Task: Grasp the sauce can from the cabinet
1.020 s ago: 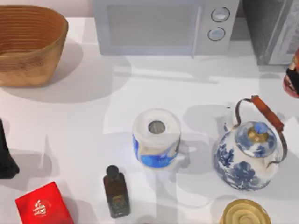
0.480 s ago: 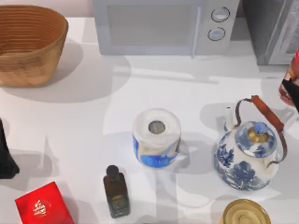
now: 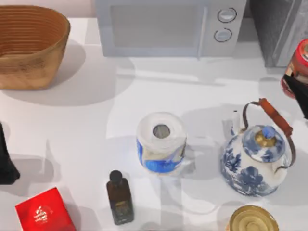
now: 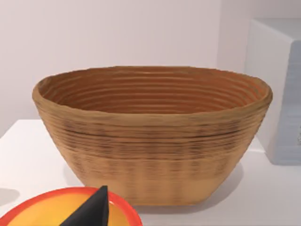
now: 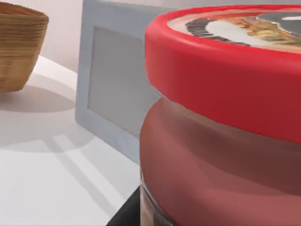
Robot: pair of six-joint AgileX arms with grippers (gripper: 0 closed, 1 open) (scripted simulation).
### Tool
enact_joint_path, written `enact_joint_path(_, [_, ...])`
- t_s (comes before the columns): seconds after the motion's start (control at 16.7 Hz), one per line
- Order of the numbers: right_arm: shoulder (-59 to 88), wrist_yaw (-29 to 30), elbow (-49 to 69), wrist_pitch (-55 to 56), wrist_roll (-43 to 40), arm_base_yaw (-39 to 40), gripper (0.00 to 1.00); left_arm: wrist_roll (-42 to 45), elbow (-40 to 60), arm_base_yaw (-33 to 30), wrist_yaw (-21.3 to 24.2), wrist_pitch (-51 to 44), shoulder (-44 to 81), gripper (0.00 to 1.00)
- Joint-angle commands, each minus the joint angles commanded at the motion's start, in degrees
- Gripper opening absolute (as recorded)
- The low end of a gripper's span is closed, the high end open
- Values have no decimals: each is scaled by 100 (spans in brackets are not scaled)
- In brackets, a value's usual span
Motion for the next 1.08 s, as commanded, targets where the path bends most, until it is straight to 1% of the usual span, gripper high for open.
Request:
enact_joint_path(0.3, [250,149,313,104,-79,405,0,0,0,0,0,0,0,100])
enact_joint_path(0.66, [1151,868,812,-374,231,501,0,0,0,0,0,0,0,100])
enact_joint_path(0.9, [1168,885,825,-388,245,499,0,0,0,0,0,0,0,100])
enact_joint_path(1.08, [1168,885,825,-388,245,499,23,0,0,0,0,0,0,100])
